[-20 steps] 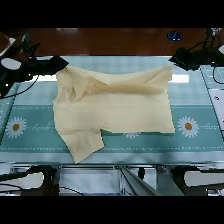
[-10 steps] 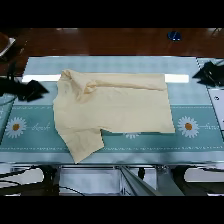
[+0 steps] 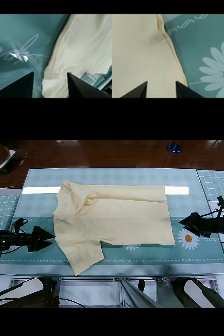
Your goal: Fold the shirts.
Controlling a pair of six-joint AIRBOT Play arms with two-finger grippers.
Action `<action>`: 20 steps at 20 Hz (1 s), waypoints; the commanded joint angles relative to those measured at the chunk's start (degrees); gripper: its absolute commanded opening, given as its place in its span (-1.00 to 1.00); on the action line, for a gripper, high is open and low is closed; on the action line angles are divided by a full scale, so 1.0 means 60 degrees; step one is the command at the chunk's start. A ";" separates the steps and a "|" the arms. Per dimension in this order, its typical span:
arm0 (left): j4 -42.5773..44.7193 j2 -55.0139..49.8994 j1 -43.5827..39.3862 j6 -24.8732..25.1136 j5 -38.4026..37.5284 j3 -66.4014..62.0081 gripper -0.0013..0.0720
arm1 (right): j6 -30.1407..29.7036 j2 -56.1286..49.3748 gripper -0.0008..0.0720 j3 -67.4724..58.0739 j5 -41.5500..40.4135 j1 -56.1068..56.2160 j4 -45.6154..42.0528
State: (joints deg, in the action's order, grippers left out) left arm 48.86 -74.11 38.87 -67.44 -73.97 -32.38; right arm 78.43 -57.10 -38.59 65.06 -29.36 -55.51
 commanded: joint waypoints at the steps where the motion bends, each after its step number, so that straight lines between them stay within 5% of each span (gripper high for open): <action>1: -0.0543 0.0015 -0.0809 0.0317 0.0801 0.0408 0.40 | -0.0051 0.0379 0.16 0.0641 -0.0189 -0.0007 0.0178; 4: -0.0692 -0.0142 -0.1887 0.0302 0.1687 0.0401 0.39 | -0.0058 0.0379 0.16 0.0641 -0.0233 -0.0015 0.0157; 5: -0.0681 -0.0215 -0.2146 0.0306 0.1759 0.0368 -0.02 | -0.0058 0.0379 0.16 0.0627 -0.0262 -0.0124 -0.0029; 6: -0.0685 -0.0240 -0.2280 0.0310 0.1752 0.0364 -0.90 | 0.0022 0.0379 0.16 0.0590 -0.0306 -0.0397 -0.0463; 10: -0.0645 -0.0229 -0.2240 0.0484 0.1472 0.0197 -0.90 | 0.0892 0.0379 0.16 0.0776 0.0168 -0.1461 -0.2062; 20: -0.0652 -0.0233 -0.2259 0.0492 0.1512 0.0149 -0.90 | 0.0186 -0.1020 0.16 0.1719 -0.0073 -0.0375 -0.0222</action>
State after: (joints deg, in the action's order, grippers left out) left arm 44.99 -75.46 25.34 -64.53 -64.90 -31.42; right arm 80.90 -59.77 -28.75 67.37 -34.50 -61.19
